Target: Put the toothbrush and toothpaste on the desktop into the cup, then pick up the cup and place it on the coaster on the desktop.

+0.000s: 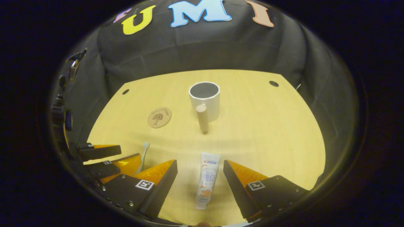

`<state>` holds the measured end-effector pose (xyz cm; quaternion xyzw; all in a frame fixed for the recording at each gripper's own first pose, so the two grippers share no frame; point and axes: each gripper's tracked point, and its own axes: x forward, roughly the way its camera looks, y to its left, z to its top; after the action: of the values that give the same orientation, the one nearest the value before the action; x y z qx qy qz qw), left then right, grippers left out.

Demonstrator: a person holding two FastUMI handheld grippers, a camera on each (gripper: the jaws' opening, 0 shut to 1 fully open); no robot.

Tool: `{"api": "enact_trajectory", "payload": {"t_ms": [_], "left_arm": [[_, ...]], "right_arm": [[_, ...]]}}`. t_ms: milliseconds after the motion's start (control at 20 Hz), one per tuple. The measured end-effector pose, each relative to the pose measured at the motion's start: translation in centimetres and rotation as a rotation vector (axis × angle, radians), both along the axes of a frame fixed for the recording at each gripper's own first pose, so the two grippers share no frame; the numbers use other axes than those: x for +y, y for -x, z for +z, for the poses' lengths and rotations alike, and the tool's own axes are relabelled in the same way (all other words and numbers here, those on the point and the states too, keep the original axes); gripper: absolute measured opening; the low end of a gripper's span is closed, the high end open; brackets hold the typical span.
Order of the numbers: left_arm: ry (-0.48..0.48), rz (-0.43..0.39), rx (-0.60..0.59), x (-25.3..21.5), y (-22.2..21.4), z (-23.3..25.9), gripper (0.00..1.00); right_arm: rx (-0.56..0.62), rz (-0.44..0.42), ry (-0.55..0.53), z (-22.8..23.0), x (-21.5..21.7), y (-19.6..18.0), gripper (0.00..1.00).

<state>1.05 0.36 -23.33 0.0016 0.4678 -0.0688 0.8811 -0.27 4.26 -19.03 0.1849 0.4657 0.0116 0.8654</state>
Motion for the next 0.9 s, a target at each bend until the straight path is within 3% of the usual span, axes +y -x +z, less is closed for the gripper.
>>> {"api": "enact_trajectory", "payload": {"t_ms": [350,500,900], "left_arm": [[0.04,-0.001,0.253,-0.2,2.9,-4.4,0.96],[0.024,-0.001,0.332,0.0,3.9,-5.2,1.0],[0.015,0.01,0.448,-0.4,4.2,-7.0,0.98]], "right_arm": [[0.188,0.067,-0.018,-2.9,0.7,2.1,0.93],[0.238,0.072,-0.048,-3.9,1.3,2.4,0.93],[0.344,0.082,-0.055,-6.2,1.6,2.2,0.93]]}}
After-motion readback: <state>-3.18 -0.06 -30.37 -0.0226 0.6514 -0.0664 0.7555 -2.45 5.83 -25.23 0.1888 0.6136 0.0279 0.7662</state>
